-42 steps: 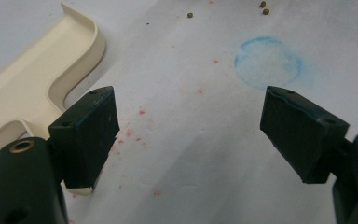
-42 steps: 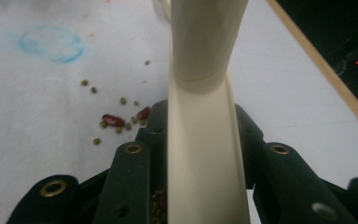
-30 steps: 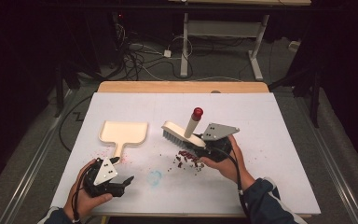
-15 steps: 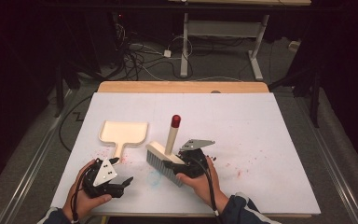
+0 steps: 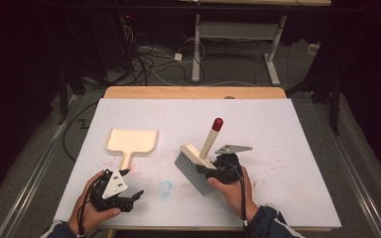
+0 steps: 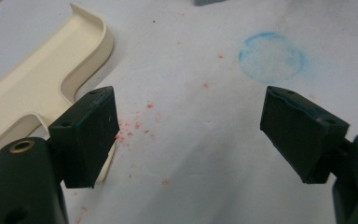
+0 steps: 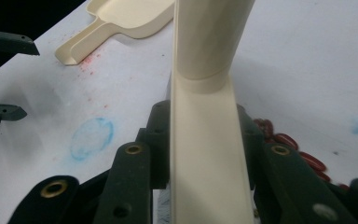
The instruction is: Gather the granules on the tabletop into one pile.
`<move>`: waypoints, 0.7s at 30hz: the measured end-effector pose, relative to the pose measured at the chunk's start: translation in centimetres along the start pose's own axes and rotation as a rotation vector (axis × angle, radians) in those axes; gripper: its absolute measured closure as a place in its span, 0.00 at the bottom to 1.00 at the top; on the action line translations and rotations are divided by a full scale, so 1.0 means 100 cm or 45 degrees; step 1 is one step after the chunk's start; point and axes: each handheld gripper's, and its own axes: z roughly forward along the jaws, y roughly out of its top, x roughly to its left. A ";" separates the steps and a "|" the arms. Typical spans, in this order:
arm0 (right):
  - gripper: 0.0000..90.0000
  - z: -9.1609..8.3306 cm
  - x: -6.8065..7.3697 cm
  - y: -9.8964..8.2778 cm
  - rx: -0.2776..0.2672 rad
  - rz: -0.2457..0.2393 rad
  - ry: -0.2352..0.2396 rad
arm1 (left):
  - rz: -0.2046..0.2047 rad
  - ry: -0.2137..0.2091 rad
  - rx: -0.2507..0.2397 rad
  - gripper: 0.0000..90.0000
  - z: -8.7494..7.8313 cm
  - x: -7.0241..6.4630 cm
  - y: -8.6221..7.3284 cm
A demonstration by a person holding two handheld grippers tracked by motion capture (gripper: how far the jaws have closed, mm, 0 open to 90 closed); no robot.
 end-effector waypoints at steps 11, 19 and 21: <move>0.75 -0.034 -0.009 0.010 -0.001 -0.213 0.112 | 0.025 -0.005 0.012 0.21 0.003 -0.001 0.002; 0.75 -0.068 -0.006 0.009 -0.022 -0.561 0.275 | 0.026 -0.007 0.016 0.21 0.003 -0.001 0.002; 0.75 -0.069 -0.006 -0.001 0.016 -0.644 0.375 | 0.015 -0.018 0.025 0.21 0.004 -0.002 0.002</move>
